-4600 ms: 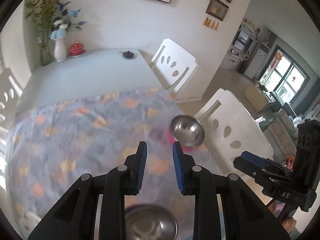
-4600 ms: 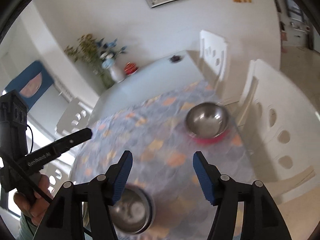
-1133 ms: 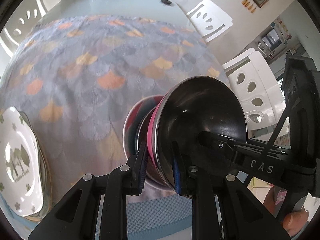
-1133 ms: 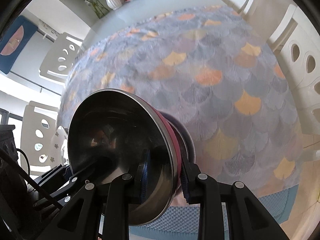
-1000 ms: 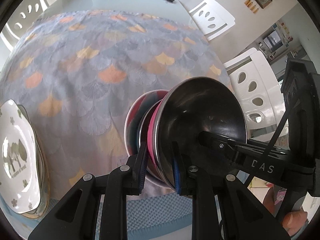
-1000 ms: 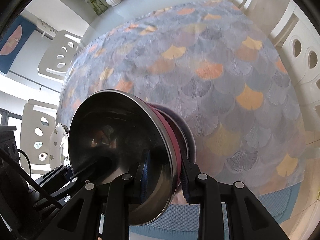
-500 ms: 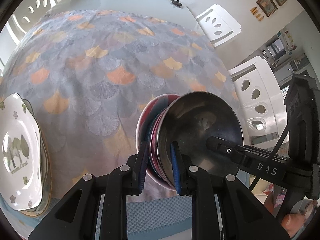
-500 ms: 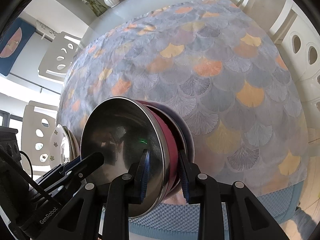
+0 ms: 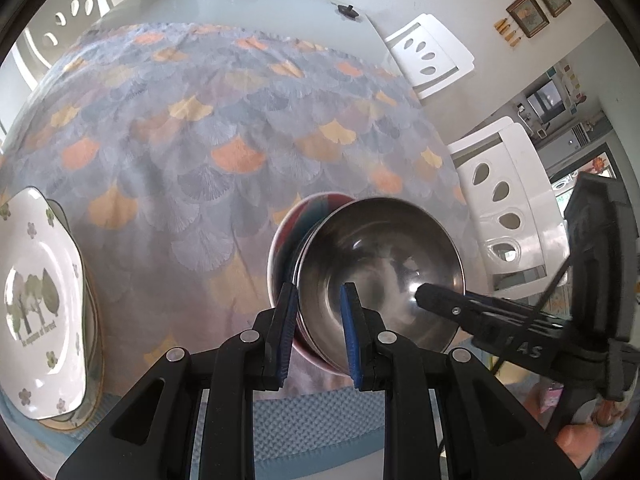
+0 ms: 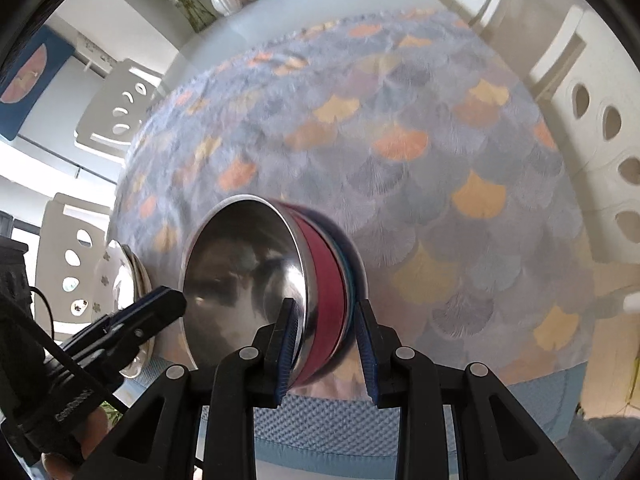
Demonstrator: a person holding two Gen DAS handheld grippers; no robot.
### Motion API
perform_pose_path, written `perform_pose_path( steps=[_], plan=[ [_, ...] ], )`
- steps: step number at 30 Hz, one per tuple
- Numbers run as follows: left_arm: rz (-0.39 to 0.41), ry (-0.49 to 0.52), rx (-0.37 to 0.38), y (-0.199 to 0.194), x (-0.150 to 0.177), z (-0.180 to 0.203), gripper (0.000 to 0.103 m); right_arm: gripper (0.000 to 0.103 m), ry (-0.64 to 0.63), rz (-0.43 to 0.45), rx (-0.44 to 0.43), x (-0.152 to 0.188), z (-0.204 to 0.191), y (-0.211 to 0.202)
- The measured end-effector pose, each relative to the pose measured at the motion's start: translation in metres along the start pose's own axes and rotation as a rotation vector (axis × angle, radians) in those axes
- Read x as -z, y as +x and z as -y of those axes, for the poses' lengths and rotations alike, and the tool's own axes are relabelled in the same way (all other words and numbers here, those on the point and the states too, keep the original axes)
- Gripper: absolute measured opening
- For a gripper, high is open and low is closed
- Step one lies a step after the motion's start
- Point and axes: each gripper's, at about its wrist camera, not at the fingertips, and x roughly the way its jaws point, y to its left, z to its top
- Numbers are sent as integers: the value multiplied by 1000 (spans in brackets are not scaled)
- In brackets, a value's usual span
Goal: Organize plates and bowls
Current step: 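Lower the magenta bowl into the blue bowl with the right tool, then grasp the rim of the nested bowl stack with the left tool while the right tool grips it too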
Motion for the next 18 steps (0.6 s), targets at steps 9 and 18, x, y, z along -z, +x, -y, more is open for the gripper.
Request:
perform_pose_path(
  steps=[9,18],
  plan=[
    [-17,1,1,6,2,2,19,27,44,-1,-44,3,13,7],
    [52,-22,47,-17,-3,-6,32,28,27,96,-143,-2,15,-27]
  ],
)
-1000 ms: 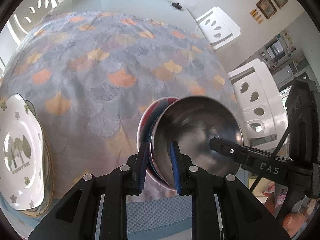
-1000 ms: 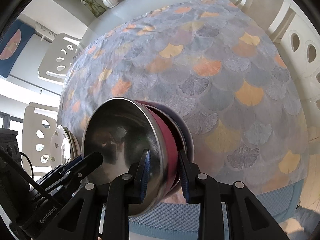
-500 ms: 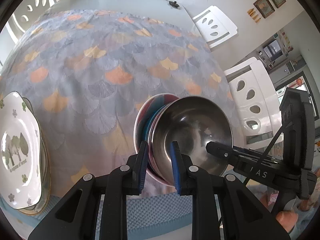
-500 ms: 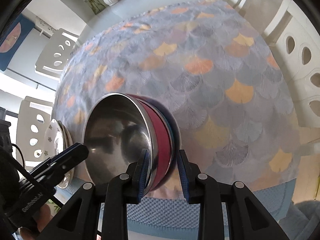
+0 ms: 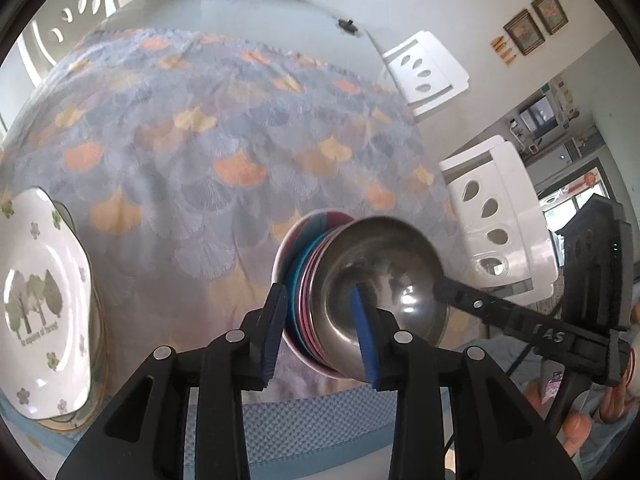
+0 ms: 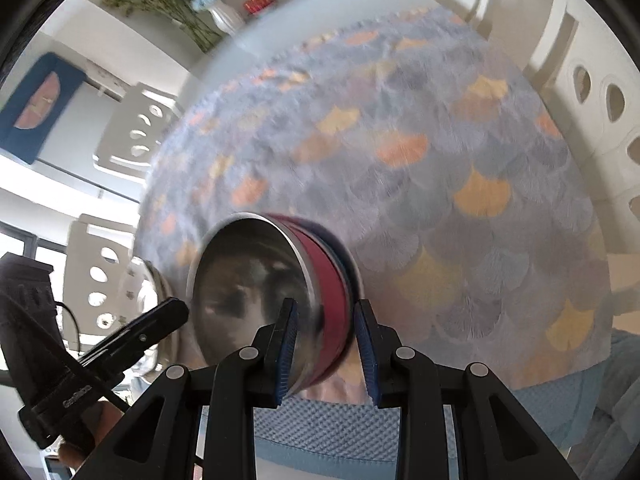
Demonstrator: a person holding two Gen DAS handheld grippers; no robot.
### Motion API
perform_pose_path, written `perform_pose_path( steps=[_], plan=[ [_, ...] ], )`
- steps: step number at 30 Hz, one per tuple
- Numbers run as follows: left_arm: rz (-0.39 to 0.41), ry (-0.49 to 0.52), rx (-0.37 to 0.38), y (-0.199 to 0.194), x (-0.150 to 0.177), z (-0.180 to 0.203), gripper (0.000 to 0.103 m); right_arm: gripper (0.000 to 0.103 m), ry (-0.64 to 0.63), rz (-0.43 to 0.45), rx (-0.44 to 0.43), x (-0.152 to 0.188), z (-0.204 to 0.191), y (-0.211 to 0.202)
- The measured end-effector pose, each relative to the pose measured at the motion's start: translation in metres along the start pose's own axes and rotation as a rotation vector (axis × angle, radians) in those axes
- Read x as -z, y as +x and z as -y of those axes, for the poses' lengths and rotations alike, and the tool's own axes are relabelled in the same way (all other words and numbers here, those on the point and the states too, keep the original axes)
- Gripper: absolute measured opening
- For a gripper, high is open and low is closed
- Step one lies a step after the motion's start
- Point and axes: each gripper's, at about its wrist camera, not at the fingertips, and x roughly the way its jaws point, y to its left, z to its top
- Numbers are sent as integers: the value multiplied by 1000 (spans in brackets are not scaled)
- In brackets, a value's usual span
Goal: Organize plates and bowls
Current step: 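Grasp the rim of the nested bowl stack with the left tool while the right tool grips it too, then lift the nested bowls with both tools and carry them over the plate stack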
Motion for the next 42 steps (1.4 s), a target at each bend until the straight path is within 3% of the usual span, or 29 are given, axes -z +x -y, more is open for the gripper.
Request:
perform_pose_path(
  steps=[1,2,3,4,6,9,13,23,26,28,29,32,36,42],
  plan=[
    [-1,4,10,-2,-2,1,35,29,-11,23,-14,-1,-3,-6],
    [-4,4,21,-3,-3,1,46,35,-26,48,-25,-2,-6,-12],
    [-2,-1,35,-4,-5,1,66,53,-47,77,-30,-2,-11,-18],
    [6,-7,44,-5,-6,1,73,73,-63,102,-27,-2,-14,-22],
    [17,-13,45,-5,-7,-1,76,79,-101,150,-11,-1,-18,-28],
    [-19,-39,26,8,-5,-8,76,79,-106,115,20,-2,-14,-16],
    [-64,-84,53,26,3,-16,75,79,-41,38,-7,1,8,10],
    [-73,-118,66,53,8,-26,74,79,-48,15,-19,-1,17,41],
    [-76,-127,73,63,7,-29,68,79,-41,0,-36,0,22,54],
    [-88,-132,80,70,8,-31,58,79,-26,-9,-58,0,25,63],
    [-98,-137,90,74,8,-32,56,78,-18,-13,-70,0,27,66],
    [-106,-156,120,81,11,-34,49,59,7,-44,-116,1,31,77],
    [-100,-211,160,86,15,-39,49,54,43,-55,-180,3,35,87],
    [-73,-176,119,82,17,-32,44,54,-2,-34,-149,6,27,84]
  ],
)
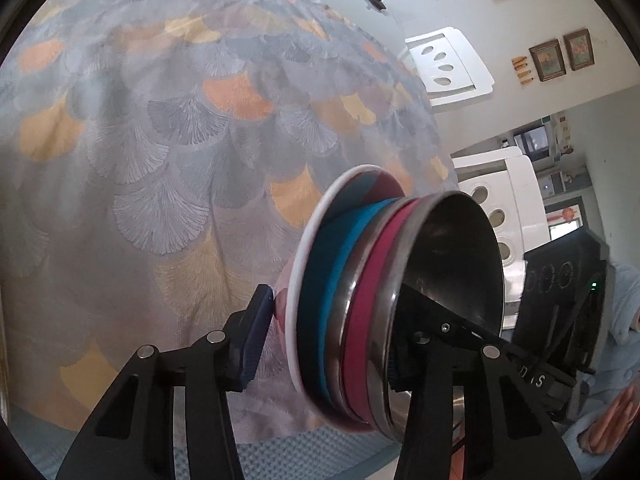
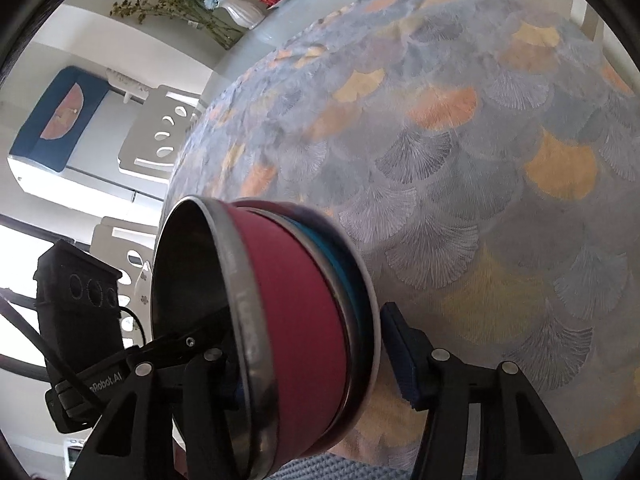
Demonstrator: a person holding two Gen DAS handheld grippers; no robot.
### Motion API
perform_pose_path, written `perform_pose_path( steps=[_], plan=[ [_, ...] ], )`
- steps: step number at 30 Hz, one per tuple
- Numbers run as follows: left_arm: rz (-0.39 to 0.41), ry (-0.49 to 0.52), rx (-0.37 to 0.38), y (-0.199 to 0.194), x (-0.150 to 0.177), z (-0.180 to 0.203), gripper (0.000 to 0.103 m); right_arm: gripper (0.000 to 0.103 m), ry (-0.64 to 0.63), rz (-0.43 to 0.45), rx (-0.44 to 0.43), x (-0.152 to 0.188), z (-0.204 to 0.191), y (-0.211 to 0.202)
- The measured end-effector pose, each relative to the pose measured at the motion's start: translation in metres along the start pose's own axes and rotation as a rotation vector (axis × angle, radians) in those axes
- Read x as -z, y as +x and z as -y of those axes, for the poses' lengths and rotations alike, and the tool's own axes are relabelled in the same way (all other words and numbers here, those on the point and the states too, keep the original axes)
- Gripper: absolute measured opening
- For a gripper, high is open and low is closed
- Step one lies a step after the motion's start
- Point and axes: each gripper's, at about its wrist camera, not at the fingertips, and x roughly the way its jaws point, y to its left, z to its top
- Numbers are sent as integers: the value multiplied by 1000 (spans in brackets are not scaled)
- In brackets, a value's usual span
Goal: Organize plates and bowls
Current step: 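Lift the nested bowls with both tools and carry them over the plate stack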
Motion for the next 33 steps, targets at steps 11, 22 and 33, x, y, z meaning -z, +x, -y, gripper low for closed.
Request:
perform_pose_path(
  steps=[11,22,33],
  plan=[
    [74,7,6,-31,-1,9,42,55,-102,77,66,-5,-35,-21],
    [205,46,-65,-132,-12,2,42,55,-191,132,13,-13,-134,-38],
    [239,-46,-118,-214,-12,-93,42,55,-268,71,-18,7,-255,22]
  ],
)
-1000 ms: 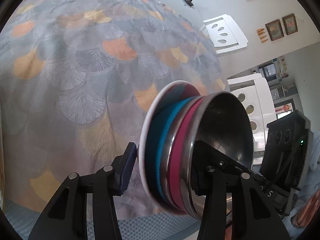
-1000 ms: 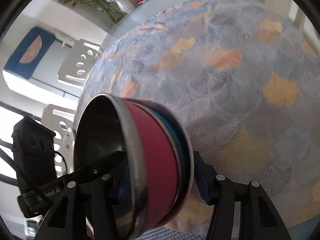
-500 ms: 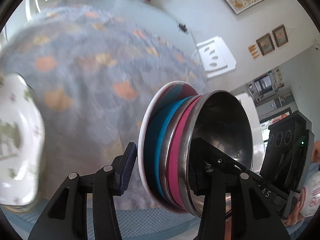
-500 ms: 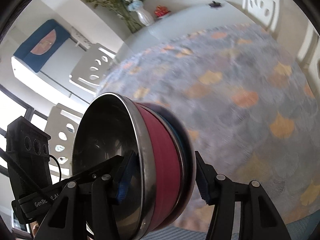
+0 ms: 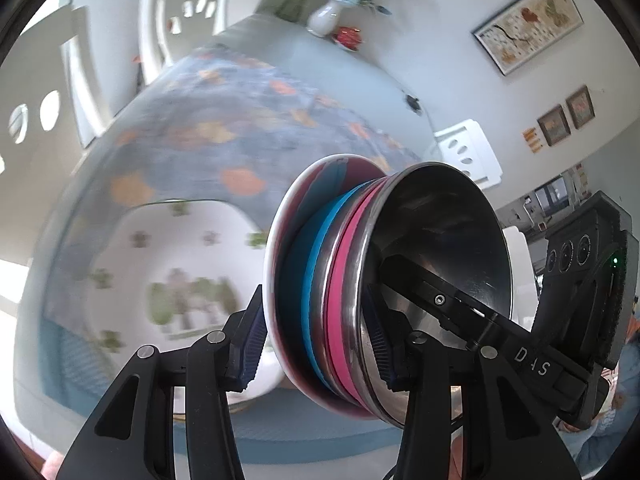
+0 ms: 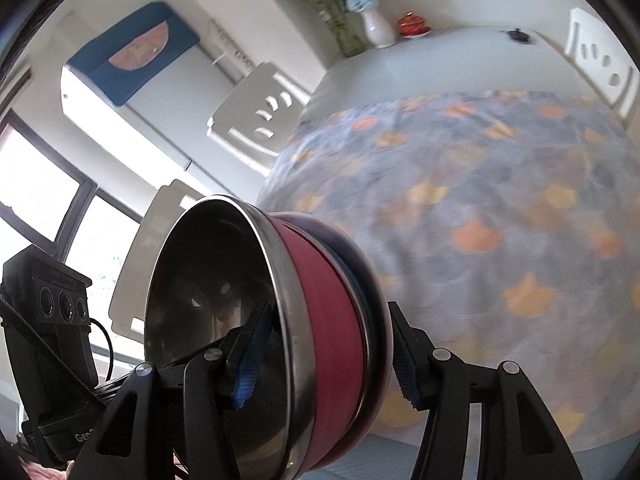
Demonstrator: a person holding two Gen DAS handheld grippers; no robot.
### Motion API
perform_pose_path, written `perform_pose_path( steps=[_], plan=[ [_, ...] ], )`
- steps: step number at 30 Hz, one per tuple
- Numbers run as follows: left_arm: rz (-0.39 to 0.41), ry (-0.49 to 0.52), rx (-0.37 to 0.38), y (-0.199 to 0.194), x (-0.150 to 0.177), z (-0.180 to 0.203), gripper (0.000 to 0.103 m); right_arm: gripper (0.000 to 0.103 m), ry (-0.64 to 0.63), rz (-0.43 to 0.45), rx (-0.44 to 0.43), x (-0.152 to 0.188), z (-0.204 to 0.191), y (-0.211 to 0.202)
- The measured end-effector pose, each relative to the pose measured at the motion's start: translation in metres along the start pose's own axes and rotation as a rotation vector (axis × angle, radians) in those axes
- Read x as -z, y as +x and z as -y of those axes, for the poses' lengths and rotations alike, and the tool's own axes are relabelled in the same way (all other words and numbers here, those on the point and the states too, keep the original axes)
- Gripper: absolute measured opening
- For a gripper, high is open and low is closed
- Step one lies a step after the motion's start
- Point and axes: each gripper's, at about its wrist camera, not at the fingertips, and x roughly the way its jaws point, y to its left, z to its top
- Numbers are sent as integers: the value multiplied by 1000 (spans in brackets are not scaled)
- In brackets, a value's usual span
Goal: Organize plates and bowls
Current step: 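Lift the nested bowls with both tools and carry them over the plate stack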
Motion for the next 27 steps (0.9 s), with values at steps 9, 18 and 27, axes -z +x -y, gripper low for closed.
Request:
perform_pose_path(
  steps=[9,18,27],
  plan=[
    [-87,-13,-21,0,-4,-72,42,55,48,-96,20,21,-40,67],
    [-164,14,13,18,-3,-105,42,55,118,-132,90,36,-42,102],
    [-202,56,50,27,-2,-113,42,55,175,-128,133,46,-39,110]
  ],
)
